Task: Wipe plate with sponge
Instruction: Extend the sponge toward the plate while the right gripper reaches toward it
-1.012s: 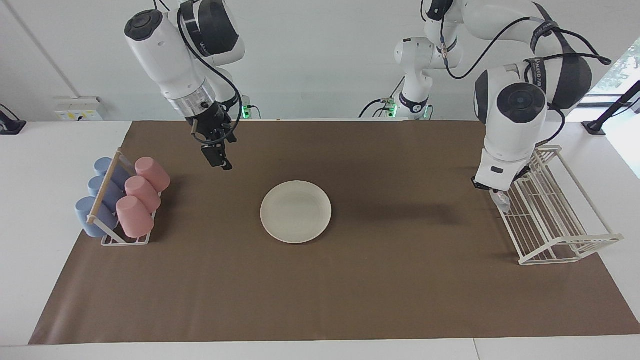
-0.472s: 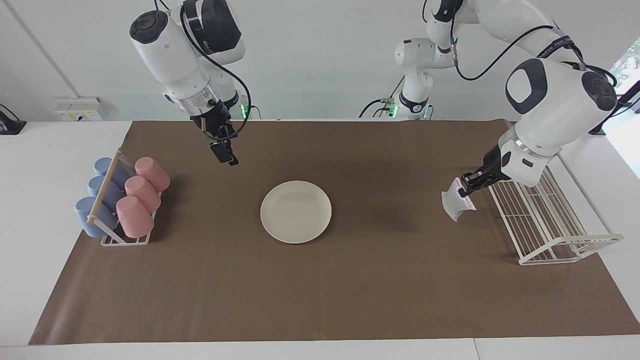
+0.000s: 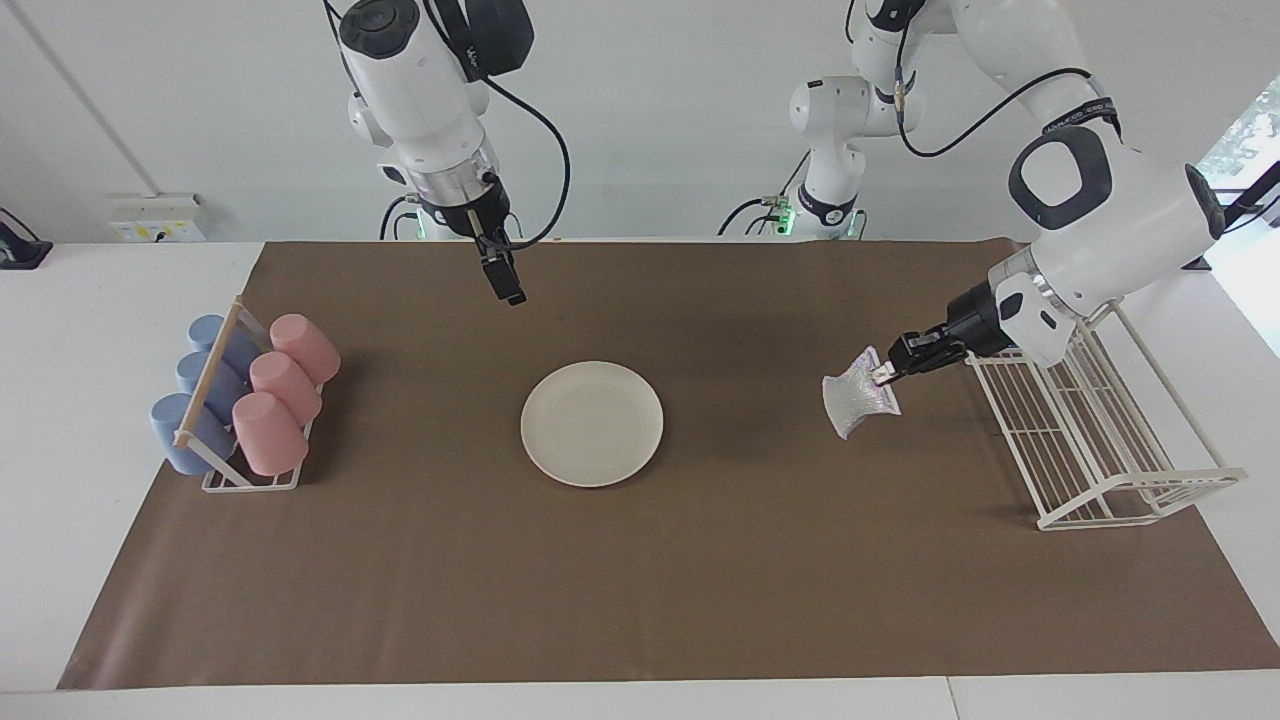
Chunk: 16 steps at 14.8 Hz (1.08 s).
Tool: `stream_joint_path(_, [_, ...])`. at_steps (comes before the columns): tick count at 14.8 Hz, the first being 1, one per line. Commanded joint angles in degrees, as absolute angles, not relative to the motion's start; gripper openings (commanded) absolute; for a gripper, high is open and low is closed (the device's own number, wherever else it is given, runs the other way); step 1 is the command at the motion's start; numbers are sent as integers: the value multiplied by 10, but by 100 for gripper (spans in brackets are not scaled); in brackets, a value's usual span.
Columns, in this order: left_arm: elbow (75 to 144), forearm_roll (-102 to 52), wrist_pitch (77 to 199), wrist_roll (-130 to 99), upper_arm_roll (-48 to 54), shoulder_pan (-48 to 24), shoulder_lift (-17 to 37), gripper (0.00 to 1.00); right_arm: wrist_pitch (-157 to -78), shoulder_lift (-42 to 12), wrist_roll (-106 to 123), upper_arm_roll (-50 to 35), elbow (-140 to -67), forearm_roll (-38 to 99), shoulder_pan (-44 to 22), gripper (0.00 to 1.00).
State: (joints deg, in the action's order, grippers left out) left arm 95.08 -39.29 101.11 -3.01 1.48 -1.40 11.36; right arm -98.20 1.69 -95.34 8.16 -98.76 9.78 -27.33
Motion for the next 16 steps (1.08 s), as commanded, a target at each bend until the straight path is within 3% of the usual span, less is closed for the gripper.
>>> stream_joint_path(1, [1116, -482, 1068, 74, 18, 6, 20, 0, -956, -26, -996, 82, -908, 94, -280, 100])
stream_joint_path(4, [1202, -565, 1117, 126, 19, -4, -18, 0, -938, -83, -998, 83, -861, 90, -310, 100])
stream_joint_path(12, [1288, -708, 1041, 234, 19, 12, -44, 0, -926, -166, -1028, 83, -759, 90, -331, 100])
stream_joint_path(16, [1305, -729, 992, 271, 19, 18, -40, 0, -944, -168, -1024, 81, -759, 119, -337, 100])
